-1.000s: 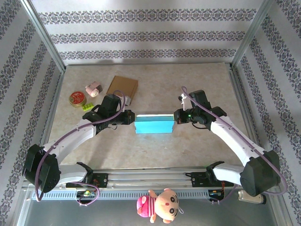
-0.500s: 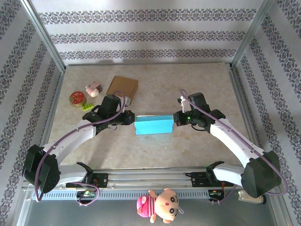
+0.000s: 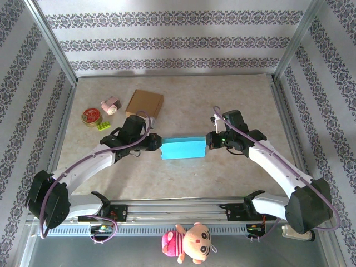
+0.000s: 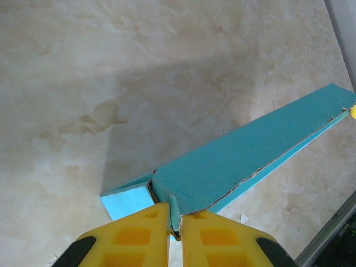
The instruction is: Fold the paper box
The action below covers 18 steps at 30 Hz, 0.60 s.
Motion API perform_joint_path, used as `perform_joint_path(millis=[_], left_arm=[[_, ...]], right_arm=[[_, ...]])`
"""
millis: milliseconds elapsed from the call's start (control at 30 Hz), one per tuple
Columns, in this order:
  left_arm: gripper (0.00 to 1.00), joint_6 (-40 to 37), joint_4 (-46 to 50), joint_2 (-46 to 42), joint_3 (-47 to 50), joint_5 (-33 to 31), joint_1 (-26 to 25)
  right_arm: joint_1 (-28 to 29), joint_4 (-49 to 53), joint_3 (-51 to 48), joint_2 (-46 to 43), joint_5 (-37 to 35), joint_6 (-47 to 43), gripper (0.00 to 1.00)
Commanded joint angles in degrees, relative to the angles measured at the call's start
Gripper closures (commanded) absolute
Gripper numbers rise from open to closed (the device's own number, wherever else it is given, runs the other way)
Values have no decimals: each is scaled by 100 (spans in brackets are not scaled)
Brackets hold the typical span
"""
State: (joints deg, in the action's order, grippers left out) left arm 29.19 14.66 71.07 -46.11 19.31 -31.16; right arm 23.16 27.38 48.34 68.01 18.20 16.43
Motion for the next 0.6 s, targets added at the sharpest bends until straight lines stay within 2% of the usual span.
perform_joint_path(millis=[0,67,133,233,433,567], left_arm=[[86,-21,601,-184,288,-130,-233],[82,24,554,-423,339,-171,-233],[69,79,468,-698,352,-182,-233],[60,217,171,-1117,421,-108,-233],[57,873,-764,-1971,937,-132,-233],[53,1735,-610,-2139,1035,-884,-233]], right_arm=[[150,305,-202,30,48,36,98],[145,301,-215,9,47,41,97],[147,299,-184,-7,57,46,97],[145,310,-140,-16,35,30,96],[145,374,-43,-50,52,32,94],[158,381,-6,-224,52,110,79]])
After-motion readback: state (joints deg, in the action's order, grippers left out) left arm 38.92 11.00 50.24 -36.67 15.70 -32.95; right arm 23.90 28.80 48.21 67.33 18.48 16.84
